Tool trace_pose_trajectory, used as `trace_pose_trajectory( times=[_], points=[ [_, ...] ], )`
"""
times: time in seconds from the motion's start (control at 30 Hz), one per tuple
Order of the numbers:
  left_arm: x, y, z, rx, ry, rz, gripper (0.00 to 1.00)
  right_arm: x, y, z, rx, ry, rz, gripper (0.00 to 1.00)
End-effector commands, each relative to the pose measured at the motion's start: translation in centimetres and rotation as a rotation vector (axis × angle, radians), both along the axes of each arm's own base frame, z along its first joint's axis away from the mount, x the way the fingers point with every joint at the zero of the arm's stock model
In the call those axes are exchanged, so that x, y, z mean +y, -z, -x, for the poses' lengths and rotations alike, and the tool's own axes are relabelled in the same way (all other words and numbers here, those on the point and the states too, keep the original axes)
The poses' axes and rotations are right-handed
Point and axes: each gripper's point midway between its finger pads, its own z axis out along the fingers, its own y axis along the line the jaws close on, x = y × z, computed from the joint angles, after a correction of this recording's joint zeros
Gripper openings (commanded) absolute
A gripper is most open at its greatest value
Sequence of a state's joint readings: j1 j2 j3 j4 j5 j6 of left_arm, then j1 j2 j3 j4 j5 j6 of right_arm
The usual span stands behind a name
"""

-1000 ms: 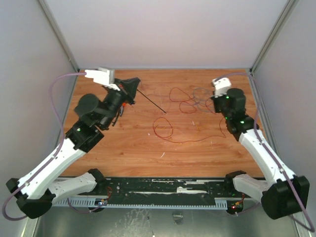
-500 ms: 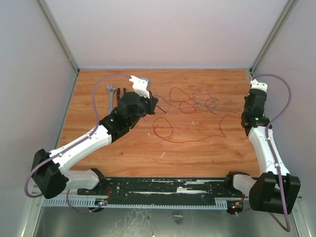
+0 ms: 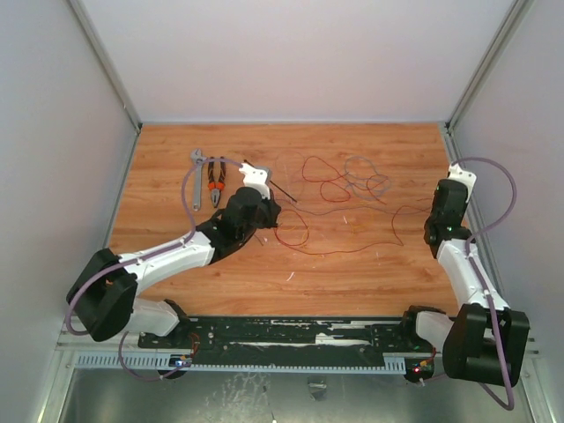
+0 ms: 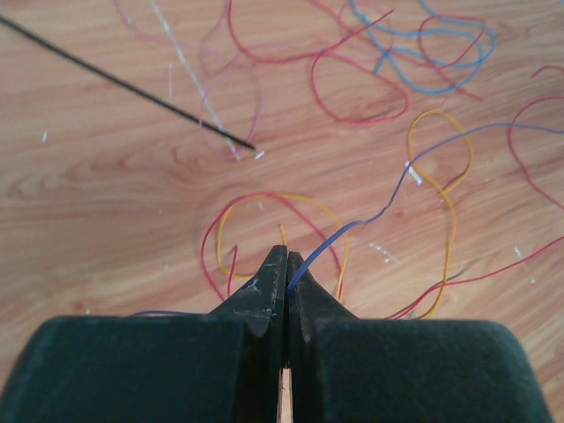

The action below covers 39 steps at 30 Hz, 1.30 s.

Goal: Zip-tie the wires
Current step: Straighten the cable at the center of the board.

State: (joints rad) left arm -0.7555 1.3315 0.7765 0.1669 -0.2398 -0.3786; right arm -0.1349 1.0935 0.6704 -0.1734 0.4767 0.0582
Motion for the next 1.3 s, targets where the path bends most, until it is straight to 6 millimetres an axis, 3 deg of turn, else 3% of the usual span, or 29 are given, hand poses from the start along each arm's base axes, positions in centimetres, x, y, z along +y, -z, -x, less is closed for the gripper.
trace_pose_trajectory(
  times=[0.0, 0.4, 0.7, 0.87, 1.0, 1.1, 1.27],
  points=[
    [0.4, 0.3, -0.7, -0.019, -0.078, 0.086, 0.0, -0.5, -0.1, 0.1, -0.131, 0.069, -0.018, 0.0],
    [1.2, 5.5, -0.4, 0.062, -0.128, 0.044, 0.0, -0.7, 3.9, 0.5, -0.11, 0.116, -0.049, 0.0],
    [1.4, 8.8, 0.4, 0.126, -0.135, 0.031, 0.14, -0.8, 6.0, 0.9, -0.063, 0.131, -0.049, 0.04],
    [1.1, 9.3, 0.6, 0.141, -0.122, 0.034, 0.28, -0.9, 6.0, 0.8, -0.065, 0.135, -0.049, 0.13],
    [0.7, 9.2, 0.8, 0.147, -0.098, 0.043, 0.42, -1.5, 4.8, 0.8, -0.067, 0.135, -0.013, 0.17],
    [0.4, 9.0, 0.9, 0.152, -0.073, 0.022, 0.56, -2.5, 3.8, 0.9, -0.037, 0.153, 0.032, 0.22],
    [0.6, 8.2, 1.5, 0.162, -0.047, 0.005, 0.71, -4.0, 3.8, 1.4, -0.03, 0.186, 0.02, 0.26]
  ],
)
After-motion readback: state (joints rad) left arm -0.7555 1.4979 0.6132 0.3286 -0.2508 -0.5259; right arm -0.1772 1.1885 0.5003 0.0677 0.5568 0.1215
